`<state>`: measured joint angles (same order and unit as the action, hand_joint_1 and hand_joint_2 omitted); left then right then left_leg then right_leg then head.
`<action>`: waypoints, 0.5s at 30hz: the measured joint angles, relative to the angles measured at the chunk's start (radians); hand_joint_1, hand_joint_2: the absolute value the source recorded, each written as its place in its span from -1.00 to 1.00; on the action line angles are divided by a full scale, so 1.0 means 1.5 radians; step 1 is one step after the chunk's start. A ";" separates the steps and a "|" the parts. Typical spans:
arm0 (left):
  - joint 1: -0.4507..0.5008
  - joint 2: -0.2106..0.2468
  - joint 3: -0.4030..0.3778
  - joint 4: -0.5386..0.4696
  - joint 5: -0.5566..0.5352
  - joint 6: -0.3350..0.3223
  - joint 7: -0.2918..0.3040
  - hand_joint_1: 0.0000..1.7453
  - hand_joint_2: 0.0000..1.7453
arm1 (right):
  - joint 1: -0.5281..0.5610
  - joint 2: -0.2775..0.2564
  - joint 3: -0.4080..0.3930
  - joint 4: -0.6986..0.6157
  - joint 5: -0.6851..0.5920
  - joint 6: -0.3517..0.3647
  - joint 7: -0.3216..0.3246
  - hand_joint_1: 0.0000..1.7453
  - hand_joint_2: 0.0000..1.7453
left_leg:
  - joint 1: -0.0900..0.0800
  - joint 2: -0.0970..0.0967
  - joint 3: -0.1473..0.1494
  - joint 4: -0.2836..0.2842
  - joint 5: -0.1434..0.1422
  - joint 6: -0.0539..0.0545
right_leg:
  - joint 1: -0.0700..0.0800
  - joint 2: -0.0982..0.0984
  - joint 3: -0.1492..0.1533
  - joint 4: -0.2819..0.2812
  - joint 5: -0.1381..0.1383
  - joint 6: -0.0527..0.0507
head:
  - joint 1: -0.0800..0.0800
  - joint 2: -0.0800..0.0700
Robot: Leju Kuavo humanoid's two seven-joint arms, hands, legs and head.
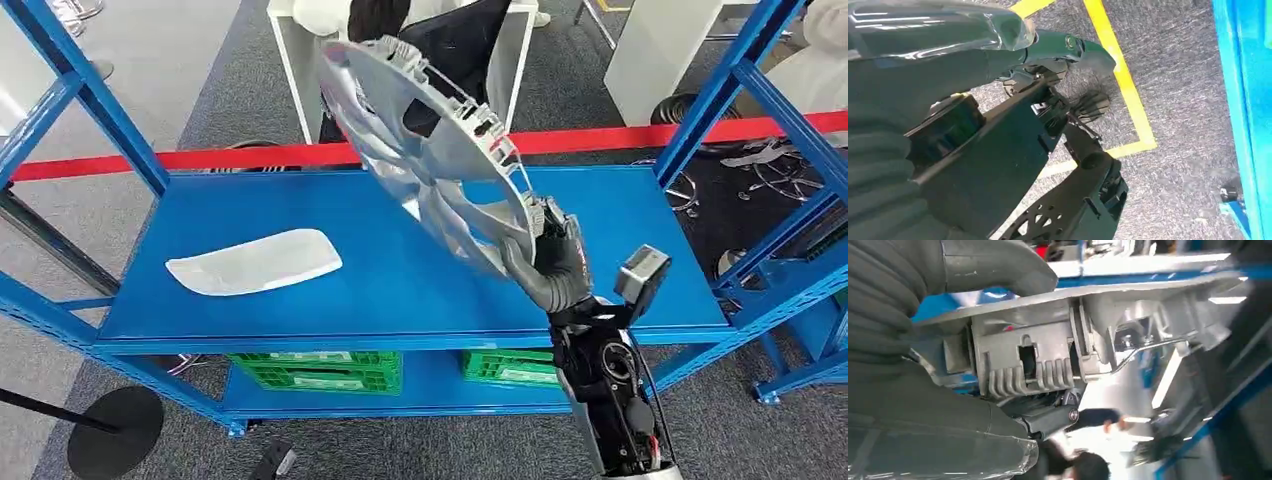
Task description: Take the parts from the cabinet and place them on the table.
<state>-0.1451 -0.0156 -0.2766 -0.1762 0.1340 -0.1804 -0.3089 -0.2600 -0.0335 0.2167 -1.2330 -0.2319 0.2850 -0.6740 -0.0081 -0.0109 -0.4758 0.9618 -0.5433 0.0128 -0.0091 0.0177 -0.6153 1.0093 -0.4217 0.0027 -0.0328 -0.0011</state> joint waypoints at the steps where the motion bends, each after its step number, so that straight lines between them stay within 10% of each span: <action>1: 0.000 0.000 0.000 0.000 -0.002 -0.002 -0.003 -1.00 1.00 | 0.003 -0.002 0.002 -0.015 0.000 -0.001 0.000 1.00 1.00 | 0.000 0.000 0.000 0.000 0.000 0.000 | 0.000 0.000 0.000 0.000 0.000 0.000 | 0.000 0.000; 15: 0.005 -0.002 0.012 0.000 0.000 -0.024 -0.015 -1.00 1.00 | 0.031 -0.012 0.008 -0.069 0.024 -0.028 -0.006 1.00 1.00 | 0.000 0.000 0.000 0.000 0.000 0.000 | 0.000 0.000 0.000 0.000 0.000 0.000 | 0.000 0.000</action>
<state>-0.1377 -0.0179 -0.2583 -0.1762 0.1339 -0.2163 -0.3315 -0.2131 -0.0523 0.2293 -1.3363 -0.1961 0.2426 -0.6828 -0.0081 -0.0114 -0.4763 0.9618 -0.5432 0.0128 -0.0090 0.0170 -0.6152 1.0092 -0.4221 0.0032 -0.0332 -0.0011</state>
